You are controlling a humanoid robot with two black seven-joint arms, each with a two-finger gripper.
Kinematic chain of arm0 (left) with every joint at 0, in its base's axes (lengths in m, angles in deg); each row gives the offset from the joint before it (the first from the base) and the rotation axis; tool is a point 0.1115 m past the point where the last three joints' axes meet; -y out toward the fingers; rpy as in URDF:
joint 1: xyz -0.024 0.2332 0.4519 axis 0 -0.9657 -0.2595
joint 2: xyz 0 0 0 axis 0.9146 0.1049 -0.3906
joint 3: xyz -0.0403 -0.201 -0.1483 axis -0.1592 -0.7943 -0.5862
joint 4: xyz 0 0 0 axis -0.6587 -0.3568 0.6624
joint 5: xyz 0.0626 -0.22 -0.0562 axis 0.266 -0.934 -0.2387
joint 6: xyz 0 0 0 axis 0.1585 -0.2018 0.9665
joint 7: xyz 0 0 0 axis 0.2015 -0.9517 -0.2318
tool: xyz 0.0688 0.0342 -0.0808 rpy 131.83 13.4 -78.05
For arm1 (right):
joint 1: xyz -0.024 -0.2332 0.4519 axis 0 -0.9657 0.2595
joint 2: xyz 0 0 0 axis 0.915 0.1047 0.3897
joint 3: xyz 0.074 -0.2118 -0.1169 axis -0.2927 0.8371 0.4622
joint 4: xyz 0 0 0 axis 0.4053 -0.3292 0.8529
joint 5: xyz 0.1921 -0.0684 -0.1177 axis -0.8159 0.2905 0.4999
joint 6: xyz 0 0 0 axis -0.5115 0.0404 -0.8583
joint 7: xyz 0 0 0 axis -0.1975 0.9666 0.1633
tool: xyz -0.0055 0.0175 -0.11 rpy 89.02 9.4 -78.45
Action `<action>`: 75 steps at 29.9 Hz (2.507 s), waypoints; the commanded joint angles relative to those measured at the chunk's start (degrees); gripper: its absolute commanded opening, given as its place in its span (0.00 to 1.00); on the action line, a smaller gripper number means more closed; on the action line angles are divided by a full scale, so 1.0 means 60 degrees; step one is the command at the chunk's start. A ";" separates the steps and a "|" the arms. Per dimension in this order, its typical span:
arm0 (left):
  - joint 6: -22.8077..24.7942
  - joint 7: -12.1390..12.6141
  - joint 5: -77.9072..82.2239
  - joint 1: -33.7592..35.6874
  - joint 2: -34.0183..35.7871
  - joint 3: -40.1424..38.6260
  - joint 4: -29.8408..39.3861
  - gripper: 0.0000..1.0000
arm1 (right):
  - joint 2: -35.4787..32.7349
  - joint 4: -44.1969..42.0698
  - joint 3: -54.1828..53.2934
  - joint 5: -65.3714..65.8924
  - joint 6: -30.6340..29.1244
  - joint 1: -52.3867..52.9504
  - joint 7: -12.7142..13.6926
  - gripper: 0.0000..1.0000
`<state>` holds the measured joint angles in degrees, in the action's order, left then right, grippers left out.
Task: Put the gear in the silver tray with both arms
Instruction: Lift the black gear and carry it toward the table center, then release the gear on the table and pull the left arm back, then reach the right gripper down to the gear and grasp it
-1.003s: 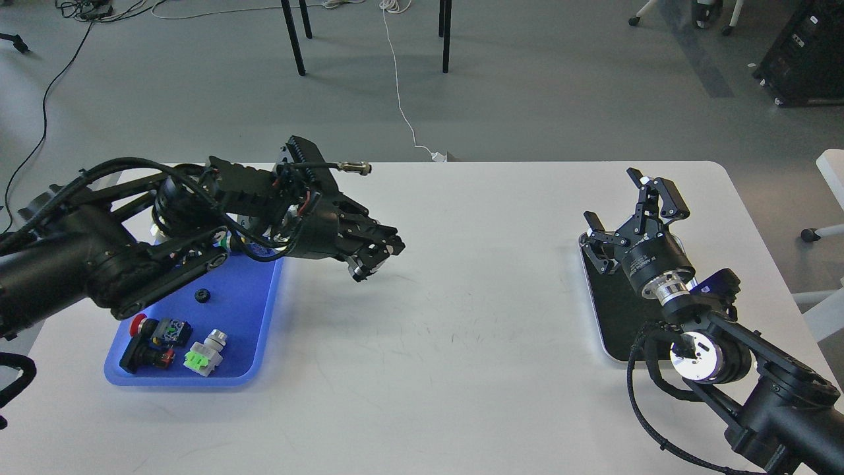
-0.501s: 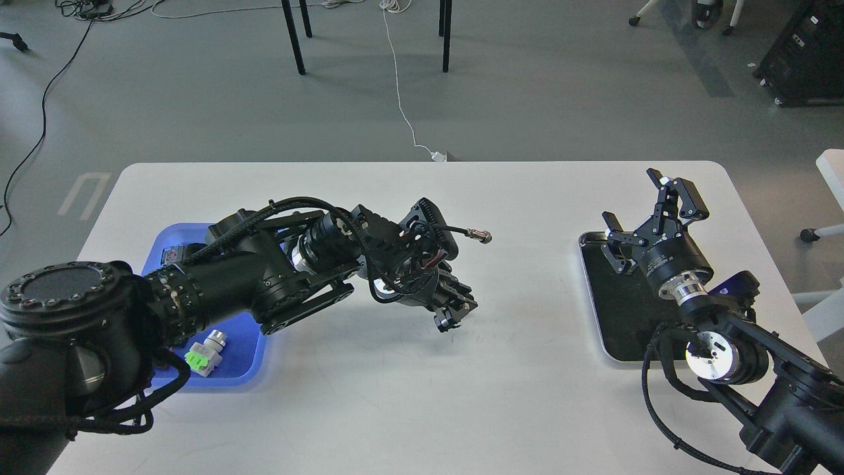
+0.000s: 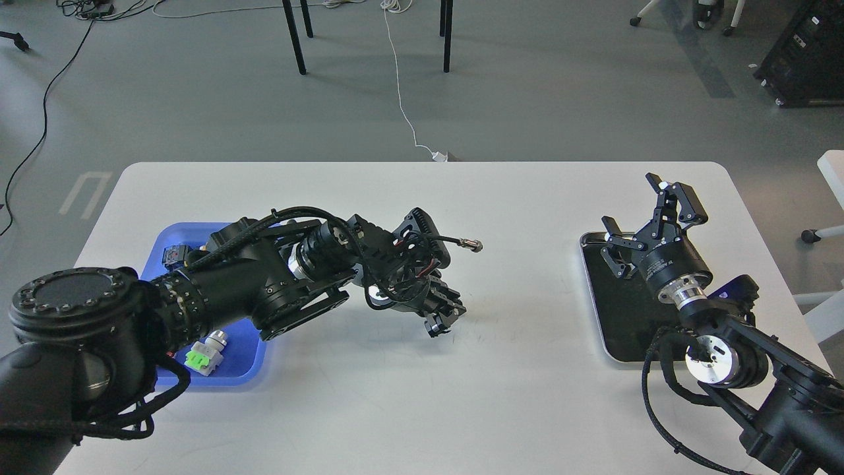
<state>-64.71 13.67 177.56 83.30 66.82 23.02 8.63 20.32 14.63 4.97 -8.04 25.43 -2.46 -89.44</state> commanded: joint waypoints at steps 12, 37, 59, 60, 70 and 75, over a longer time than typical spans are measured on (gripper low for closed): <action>-0.0687 0.0000 -0.2386 0.0245 0.1726 -0.1534 0.1891 0.91 | -0.0294 0.0147 0.0174 0.0147 -0.0045 0.0091 0.0001 0.99; -0.4687 0.0000 -1.1266 -0.9262 0.3164 -0.9108 0.5673 0.99 | -0.1687 0.1187 0.7671 0.8770 -0.0997 0.6446 0.0001 0.99; -0.2182 0.0000 -1.4241 -0.9453 0.3164 -1.0896 0.5687 0.99 | 0.2107 -0.0819 1.2406 1.3272 -0.0133 0.9173 0.0001 0.92; -0.2167 0.0000 -1.4241 -0.9453 0.3164 -1.0896 0.5687 0.99 | 0.2166 -0.0921 1.2449 1.3272 -0.0104 0.9159 0.0001 0.91; -0.2167 0.0000 -1.4255 -0.9453 0.3150 -1.0881 0.5687 0.99 | 0.2678 -0.1522 1.2669 1.3243 0.0131 0.8983 0.0001 0.74; -0.2167 0.0000 -1.4256 -0.9453 0.3150 -1.0882 0.5687 0.99 | 0.2884 -0.1743 1.2743 1.3229 0.0204 0.8968 0.0001 0.74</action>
<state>-77.71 13.66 92.07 26.58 85.72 -42.23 42.76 37.15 4.71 81.29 71.36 26.33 51.39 -89.43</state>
